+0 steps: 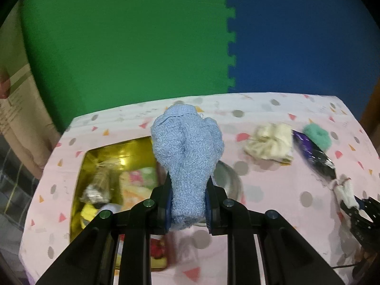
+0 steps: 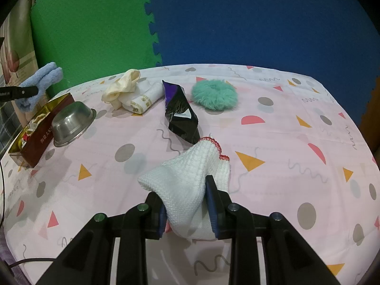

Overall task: Organize soft objects
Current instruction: 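Carry the blue sock with the left tool over the gold tin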

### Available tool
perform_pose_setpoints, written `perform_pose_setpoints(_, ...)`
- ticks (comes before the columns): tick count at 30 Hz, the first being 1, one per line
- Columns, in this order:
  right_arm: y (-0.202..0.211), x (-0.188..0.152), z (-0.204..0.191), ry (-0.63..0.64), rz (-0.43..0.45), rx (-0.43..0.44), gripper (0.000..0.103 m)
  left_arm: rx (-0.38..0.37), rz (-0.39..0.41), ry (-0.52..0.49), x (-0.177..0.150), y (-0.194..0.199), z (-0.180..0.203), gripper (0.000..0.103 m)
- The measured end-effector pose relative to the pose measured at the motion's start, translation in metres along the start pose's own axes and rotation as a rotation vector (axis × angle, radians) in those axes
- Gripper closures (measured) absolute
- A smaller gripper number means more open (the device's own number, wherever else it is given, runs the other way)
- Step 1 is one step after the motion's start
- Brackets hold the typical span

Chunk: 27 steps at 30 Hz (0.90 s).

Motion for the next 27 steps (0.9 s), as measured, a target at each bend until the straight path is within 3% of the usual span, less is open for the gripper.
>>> perform_pose_setpoints(11, -0.001, 0.0, 0.0, 0.003, -0.003, -0.003, 0.075, 0.089, -0.049, 0.132, 0.009, -0.027, -0.079, 0.084)
perform_pose_setpoints(19, -0.001, -0.001, -0.001, 0.008, -0.006, -0.008, 0.073, 0.053, -0.114, 0.189, 0.011, -0.059, -0.113, 0.084)
perform_pose_setpoints(27, -0.002, 0.0, -0.003, 0.009, -0.007, -0.011, 0.073, 0.04, -0.177, 0.181, 0.009, -0.096, -0.119, 0.083)
Point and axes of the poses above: each gripper's, at about its wrist camera, not at the fingertips, and y roughly against the way its jaws point, z to its right, x to its top, the point moved 1 cm from there along -y, roughly the way its jaws point, and after that the axes turned 3 degrees about x, right-handed, at the moved point
